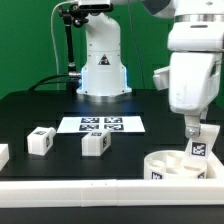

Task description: Assemble stool

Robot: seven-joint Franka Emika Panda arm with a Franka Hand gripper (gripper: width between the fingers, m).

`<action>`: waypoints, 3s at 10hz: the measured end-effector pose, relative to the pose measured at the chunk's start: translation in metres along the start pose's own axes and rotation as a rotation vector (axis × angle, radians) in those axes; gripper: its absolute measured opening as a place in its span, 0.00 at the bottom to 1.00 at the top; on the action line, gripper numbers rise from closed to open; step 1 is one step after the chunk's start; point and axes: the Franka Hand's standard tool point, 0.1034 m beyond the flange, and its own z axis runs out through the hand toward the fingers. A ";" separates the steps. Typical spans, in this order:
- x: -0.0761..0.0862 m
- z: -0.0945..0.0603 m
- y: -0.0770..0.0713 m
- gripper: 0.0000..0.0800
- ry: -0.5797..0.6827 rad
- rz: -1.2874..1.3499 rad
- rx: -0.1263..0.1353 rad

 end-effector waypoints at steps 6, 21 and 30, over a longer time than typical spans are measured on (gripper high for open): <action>0.003 0.000 0.006 0.43 0.061 0.325 -0.018; 0.006 0.003 0.001 0.43 0.087 1.650 0.076; 0.007 0.003 -0.002 0.43 0.044 2.378 0.239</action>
Offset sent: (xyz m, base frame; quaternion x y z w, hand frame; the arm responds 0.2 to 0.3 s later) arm 0.0000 0.0000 0.0000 0.0000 0.0000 0.1938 0.9810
